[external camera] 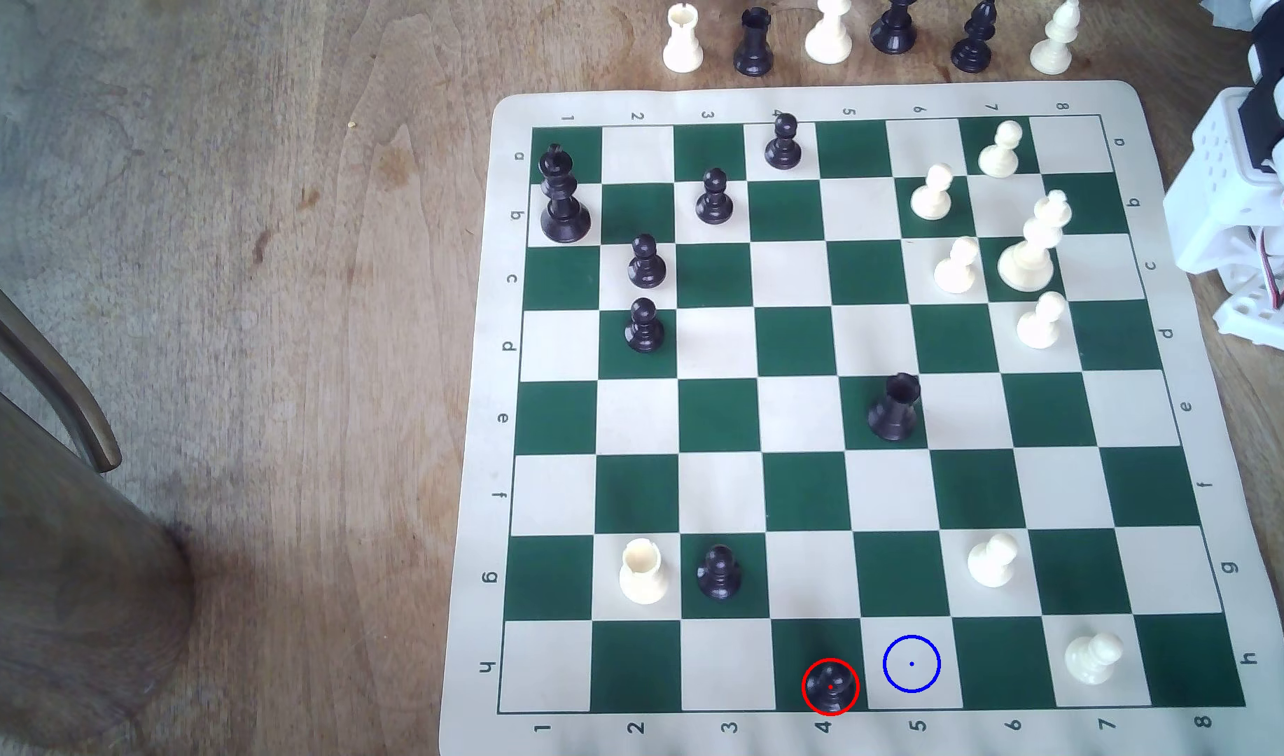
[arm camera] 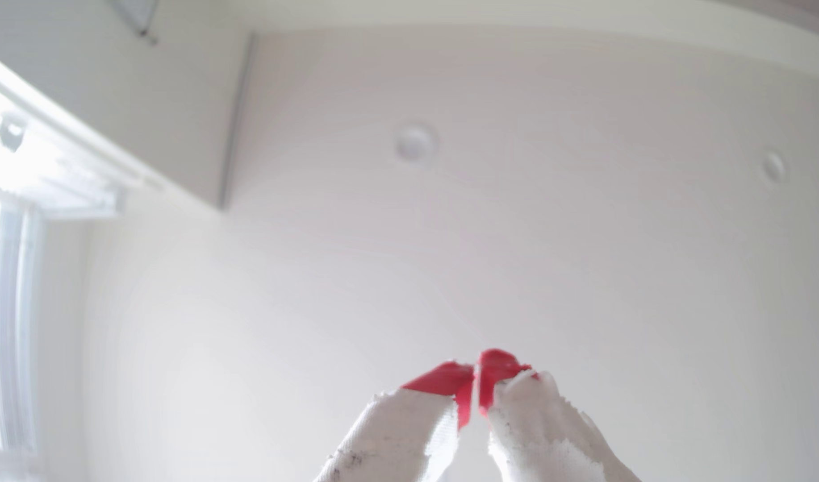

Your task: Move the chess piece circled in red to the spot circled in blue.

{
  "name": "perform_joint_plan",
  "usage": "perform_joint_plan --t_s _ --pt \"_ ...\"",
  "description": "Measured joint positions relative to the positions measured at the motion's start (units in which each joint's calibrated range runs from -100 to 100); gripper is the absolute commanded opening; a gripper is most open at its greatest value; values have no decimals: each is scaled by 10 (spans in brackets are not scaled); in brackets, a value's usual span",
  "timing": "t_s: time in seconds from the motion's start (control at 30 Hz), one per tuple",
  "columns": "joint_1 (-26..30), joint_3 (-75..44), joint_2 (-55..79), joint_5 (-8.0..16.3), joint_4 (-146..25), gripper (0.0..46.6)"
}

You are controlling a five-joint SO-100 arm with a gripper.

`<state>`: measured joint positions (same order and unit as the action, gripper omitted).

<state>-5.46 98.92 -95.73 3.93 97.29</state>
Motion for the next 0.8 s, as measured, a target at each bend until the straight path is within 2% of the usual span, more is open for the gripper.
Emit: perform_joint_plan --t_s 0.23,0.8 --pt "24 0 0 0 -28 1" --pt "55 -211 0 1 -535 1"
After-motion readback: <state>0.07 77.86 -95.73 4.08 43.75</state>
